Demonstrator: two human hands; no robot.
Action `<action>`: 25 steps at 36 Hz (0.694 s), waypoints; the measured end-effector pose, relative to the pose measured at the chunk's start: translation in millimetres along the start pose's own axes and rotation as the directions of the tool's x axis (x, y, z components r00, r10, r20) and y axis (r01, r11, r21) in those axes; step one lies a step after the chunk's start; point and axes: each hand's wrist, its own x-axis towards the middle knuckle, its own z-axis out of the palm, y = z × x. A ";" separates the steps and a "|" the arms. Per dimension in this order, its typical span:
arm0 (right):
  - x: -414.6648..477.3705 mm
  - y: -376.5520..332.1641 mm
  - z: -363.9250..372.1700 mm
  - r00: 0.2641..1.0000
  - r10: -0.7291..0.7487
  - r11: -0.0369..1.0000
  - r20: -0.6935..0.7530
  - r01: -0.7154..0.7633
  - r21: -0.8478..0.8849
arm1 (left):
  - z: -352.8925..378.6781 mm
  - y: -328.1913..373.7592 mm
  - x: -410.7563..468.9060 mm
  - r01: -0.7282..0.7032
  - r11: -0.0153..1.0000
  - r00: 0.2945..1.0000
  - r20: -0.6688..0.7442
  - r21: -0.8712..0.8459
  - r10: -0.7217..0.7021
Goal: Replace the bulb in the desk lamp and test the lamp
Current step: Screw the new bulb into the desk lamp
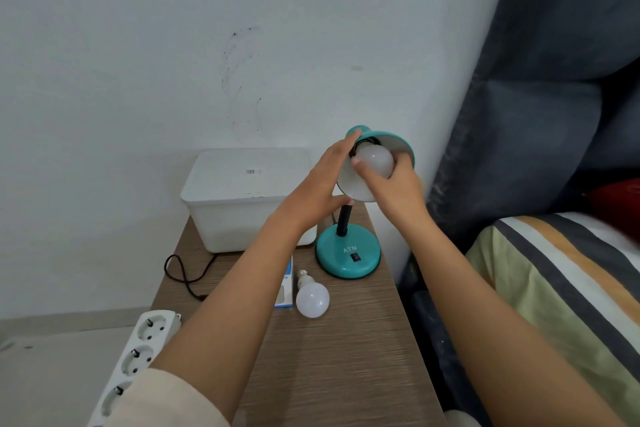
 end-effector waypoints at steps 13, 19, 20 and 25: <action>-2.9 -1.8 2.0 0.987 -0.145 0.986 -0.072 0.138 -0.098 | 0.4 0.3 1.4 -0.010 1.000 1.000 0.006 0.021 0.010; -3.2 -4.4 2.1 0.987 -0.115 0.993 -0.108 0.115 -0.014 | -0.9 1.7 1.4 -0.015 1.000 1.000 0.017 0.022 0.015; -5.2 -3.7 3.0 0.979 -0.168 0.985 -0.116 0.162 -0.061 | -0.8 2.0 1.3 -0.011 1.000 1.000 0.019 0.020 0.010; -6.5 0.0 0.1 0.973 -0.179 0.984 -0.144 0.173 -0.051 | -0.9 0.6 0.5 -0.001 1.000 1.000 0.012 0.029 0.000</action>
